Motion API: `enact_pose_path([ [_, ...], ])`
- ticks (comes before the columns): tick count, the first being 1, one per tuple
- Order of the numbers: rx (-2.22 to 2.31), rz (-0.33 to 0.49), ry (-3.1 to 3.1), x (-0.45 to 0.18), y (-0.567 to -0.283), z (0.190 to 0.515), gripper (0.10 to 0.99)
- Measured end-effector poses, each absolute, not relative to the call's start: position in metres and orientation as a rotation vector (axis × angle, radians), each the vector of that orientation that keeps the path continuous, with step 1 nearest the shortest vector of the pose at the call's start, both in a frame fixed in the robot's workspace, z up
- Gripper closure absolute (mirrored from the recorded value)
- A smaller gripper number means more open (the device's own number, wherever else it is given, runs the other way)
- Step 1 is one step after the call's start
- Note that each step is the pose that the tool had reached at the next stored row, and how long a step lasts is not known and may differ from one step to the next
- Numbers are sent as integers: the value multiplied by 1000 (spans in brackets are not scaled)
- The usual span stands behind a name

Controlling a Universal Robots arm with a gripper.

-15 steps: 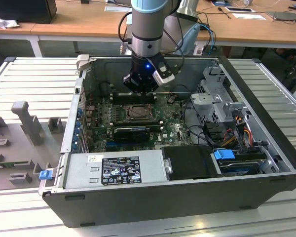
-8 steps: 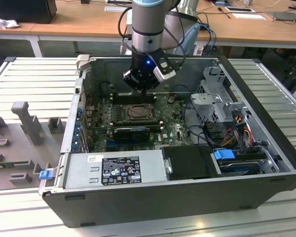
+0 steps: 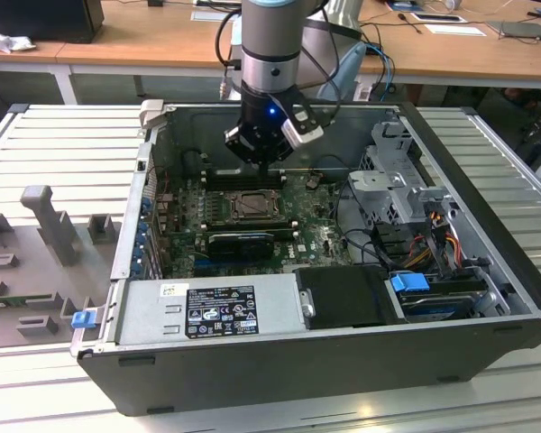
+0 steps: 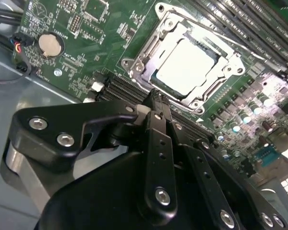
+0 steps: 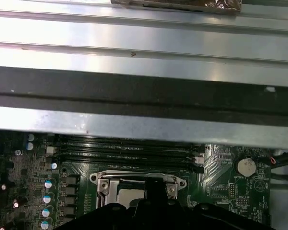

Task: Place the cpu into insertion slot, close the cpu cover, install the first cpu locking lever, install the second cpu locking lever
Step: 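Install the second cpu locking lever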

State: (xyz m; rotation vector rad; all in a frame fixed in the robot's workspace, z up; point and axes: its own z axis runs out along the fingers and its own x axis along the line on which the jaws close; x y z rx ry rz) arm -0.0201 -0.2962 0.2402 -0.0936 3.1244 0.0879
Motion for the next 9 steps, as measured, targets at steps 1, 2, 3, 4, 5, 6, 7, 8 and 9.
enact_pose_path([
  [1, -94, 88, 3125, -20, -299, 240, 980],
  [2, -94, 88, 3125, -20, -304, 240, 980],
  [3, -94, 88, 3124, -20, -309, 240, 980],
  [4, -94, 88, 3124, -20, -313, 240, 980],
  [5, -93, 88, 3124, -20, -314, 246, 980],
  [6, -94, 86, 3124, -20, -314, 247, 980],
  [7, -94, 83, 3125, -20, -315, 247, 980],
  [8, -94, 80, 3125, -20, -316, 247, 980],
  [9, -94, 75, 3125, -20, -318, 247, 980],
])
